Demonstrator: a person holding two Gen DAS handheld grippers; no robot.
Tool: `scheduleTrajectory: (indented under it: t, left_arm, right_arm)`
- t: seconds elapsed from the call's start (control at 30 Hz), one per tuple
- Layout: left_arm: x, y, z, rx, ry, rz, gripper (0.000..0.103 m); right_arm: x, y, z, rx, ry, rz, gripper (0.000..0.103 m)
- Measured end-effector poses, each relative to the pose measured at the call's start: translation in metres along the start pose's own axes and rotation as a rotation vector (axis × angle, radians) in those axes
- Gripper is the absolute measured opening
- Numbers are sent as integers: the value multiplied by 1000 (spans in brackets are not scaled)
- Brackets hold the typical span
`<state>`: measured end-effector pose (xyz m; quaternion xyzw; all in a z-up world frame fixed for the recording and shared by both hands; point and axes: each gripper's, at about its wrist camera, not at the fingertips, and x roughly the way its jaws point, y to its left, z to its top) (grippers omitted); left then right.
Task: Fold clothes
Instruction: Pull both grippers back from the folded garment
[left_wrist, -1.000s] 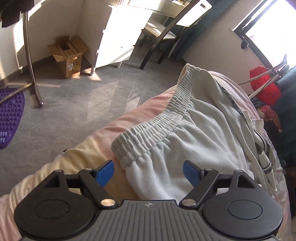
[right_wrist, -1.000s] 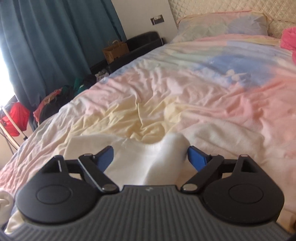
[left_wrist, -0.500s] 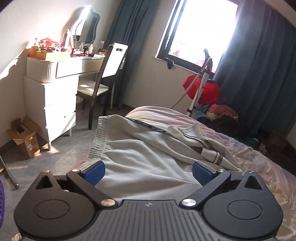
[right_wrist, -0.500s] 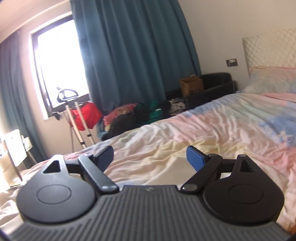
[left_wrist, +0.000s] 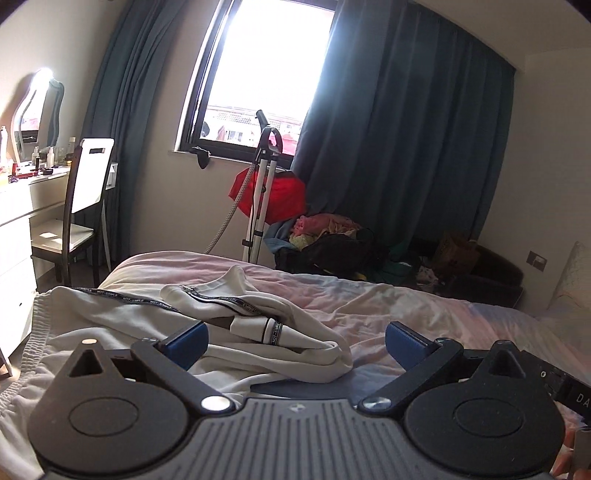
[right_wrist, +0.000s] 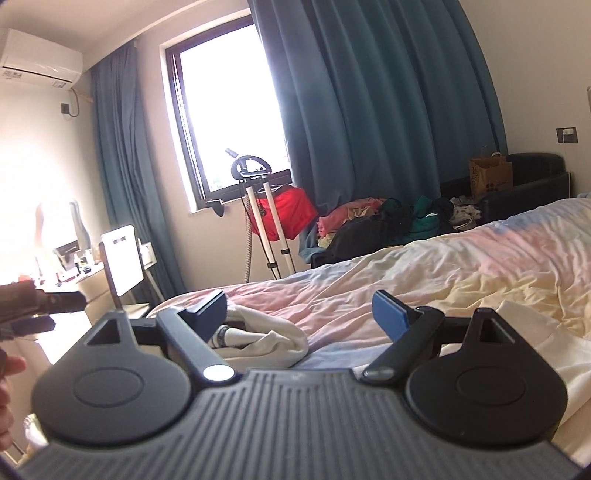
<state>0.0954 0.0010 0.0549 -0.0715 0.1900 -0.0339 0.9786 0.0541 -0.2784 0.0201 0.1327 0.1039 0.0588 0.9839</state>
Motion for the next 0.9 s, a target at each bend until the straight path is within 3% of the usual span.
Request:
scheduleTrajectory:
  t: [0.1, 0.4, 0.77, 0.9]
  left_arm:
    - [21, -19, -7, 20, -5, -32, 103]
    - [68, 9, -56, 80, 66, 5, 103]
    - [62, 29, -63, 8, 94, 5, 103]
    - [58, 36, -64, -23, 103, 5, 103]
  right_arm:
    - [10, -2, -14, -13, 17, 10, 87]
    - [46, 5, -49, -37, 77, 3, 87]
    - [64, 17, -65, -60, 127, 43, 87]
    - [127, 32, -44, -78, 190, 72, 88]
